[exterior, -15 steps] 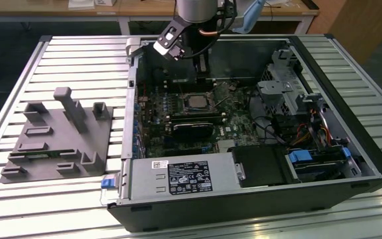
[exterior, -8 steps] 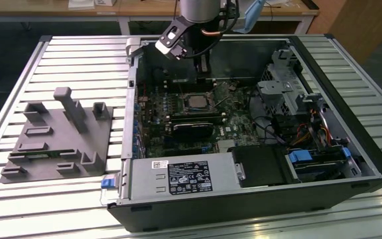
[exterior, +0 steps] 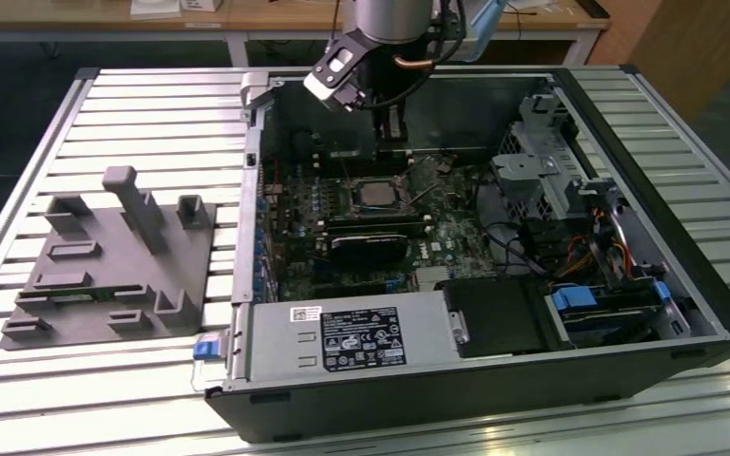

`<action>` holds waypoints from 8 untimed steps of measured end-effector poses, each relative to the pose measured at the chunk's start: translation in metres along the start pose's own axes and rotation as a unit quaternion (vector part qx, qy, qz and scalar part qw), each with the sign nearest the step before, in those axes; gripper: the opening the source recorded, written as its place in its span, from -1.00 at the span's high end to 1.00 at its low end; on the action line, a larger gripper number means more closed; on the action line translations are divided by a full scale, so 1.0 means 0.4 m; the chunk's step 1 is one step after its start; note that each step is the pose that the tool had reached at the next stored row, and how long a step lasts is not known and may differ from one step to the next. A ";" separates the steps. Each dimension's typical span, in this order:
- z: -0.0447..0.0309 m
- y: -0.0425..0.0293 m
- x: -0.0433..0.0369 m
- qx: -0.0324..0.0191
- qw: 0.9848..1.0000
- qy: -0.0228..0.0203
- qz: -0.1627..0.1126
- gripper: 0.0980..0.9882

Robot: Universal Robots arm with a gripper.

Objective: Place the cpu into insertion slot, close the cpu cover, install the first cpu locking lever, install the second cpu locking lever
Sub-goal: 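Place the cpu into insertion slot, then close the cpu cover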

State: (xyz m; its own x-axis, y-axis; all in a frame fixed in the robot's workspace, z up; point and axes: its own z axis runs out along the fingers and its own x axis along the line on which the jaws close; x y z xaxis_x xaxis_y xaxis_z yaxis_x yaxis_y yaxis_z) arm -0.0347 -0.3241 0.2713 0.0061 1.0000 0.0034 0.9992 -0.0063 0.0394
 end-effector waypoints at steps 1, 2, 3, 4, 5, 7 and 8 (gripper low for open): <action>0.000 0.000 0.000 0.000 1.000 0.000 0.000 0.98; 0.000 0.000 0.000 0.000 1.000 0.000 0.000 0.98; 0.000 0.000 0.000 0.000 1.000 0.000 0.000 0.98; 0.000 0.000 0.000 0.000 1.000 0.000 0.001 0.98; 0.000 0.000 0.000 0.000 1.000 0.000 0.001 0.98; 0.000 0.000 0.000 0.000 1.000 0.000 0.001 0.98; 0.000 0.000 0.000 0.000 1.000 0.000 0.001 0.98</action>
State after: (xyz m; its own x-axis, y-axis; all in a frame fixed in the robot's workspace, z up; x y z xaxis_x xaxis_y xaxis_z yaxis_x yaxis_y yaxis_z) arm -0.0347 -0.3241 0.2712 0.0076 1.0000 0.0034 0.9992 -0.0078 0.0394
